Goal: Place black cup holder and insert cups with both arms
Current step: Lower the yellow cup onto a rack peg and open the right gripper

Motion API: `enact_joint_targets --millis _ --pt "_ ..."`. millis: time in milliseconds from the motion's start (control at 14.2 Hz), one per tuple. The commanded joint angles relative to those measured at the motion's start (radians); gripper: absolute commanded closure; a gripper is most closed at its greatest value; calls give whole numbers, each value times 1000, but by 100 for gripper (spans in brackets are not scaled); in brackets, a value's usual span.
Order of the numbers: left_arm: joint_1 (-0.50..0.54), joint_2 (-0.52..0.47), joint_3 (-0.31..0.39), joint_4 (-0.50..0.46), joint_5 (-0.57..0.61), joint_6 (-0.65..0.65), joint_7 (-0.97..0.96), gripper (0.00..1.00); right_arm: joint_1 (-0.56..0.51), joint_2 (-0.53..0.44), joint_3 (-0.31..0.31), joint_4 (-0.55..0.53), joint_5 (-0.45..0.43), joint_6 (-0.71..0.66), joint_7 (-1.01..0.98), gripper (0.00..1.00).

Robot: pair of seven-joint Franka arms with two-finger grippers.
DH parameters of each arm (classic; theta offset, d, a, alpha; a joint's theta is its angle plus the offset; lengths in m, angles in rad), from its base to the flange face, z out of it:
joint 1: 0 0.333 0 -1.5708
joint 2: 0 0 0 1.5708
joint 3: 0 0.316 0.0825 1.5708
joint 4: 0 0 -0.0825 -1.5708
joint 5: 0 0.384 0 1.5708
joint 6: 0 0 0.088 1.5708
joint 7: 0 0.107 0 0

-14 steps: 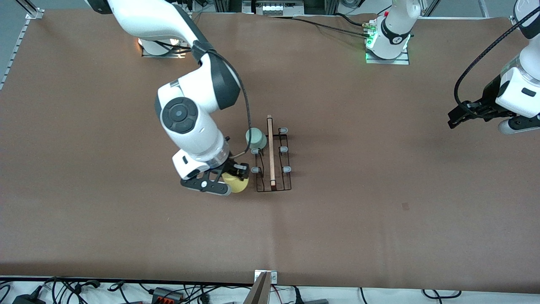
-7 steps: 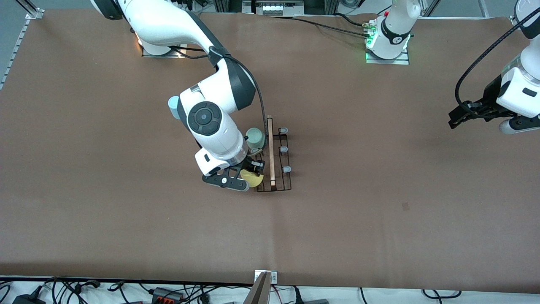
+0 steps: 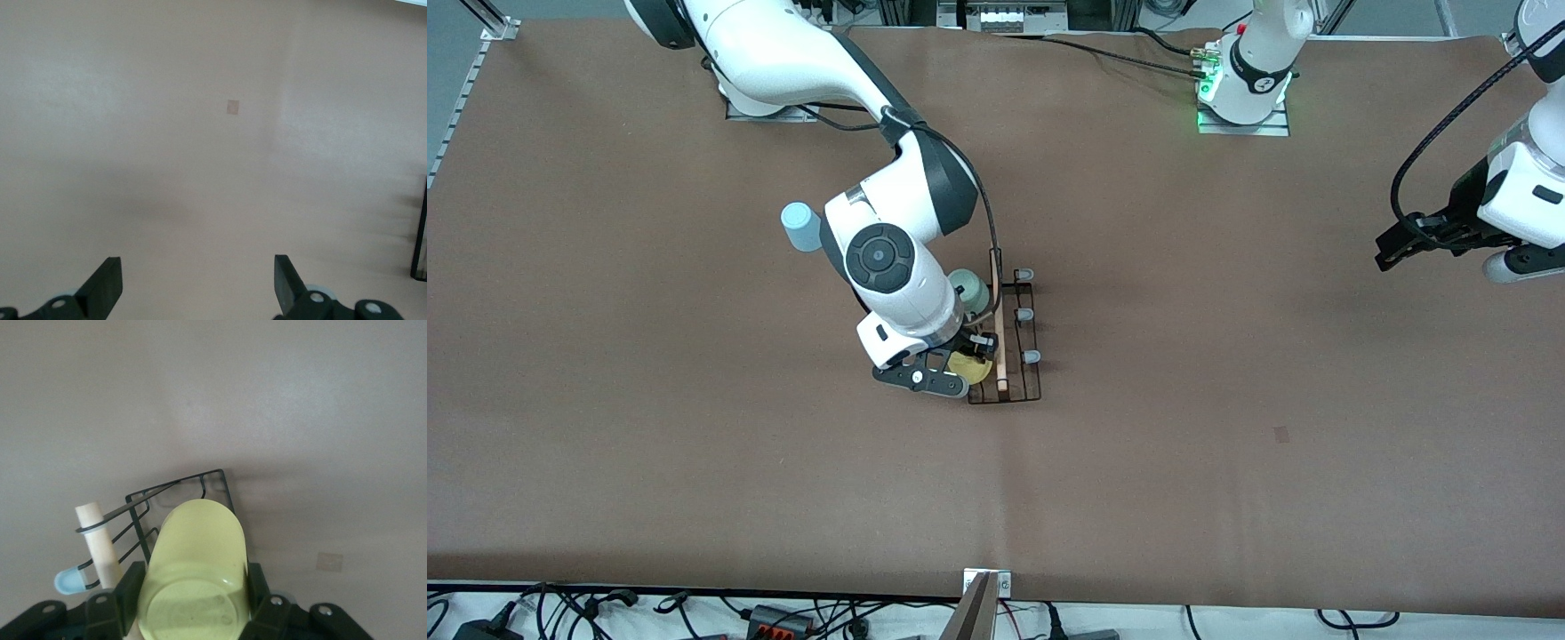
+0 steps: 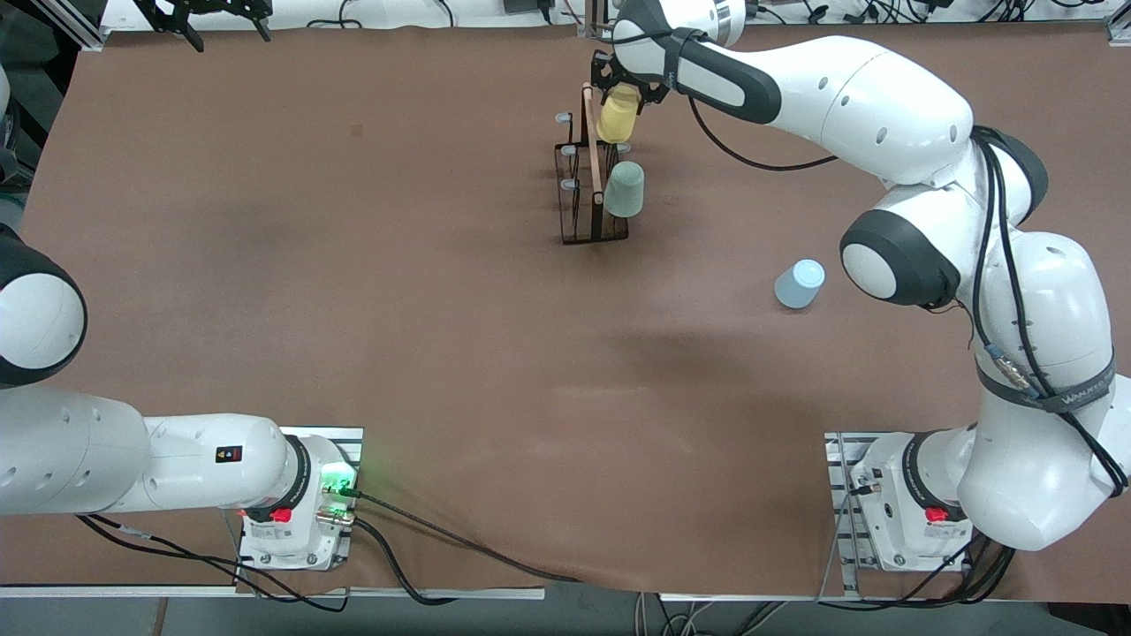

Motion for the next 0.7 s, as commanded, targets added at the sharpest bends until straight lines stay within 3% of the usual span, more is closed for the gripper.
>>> enact_joint_targets --millis 0,70,141,211,634 --pt "0 -3 5 4 10 -1 27 0 -1 10 6 -2 13 0 13 84" --pt "0 -3 5 5 10 -1 27 0 -1 15 6 -2 13 0 13 77" --pt "0 -3 5 4 10 -1 27 0 -1 22 6 -2 16 0 20 23" --pt "0 -3 5 4 10 -1 27 0 -1 22 6 0 18 -2 26 0" --pt "0 -3 5 5 10 -1 27 0 -53 -68 -9 11 39 -126 41 0"
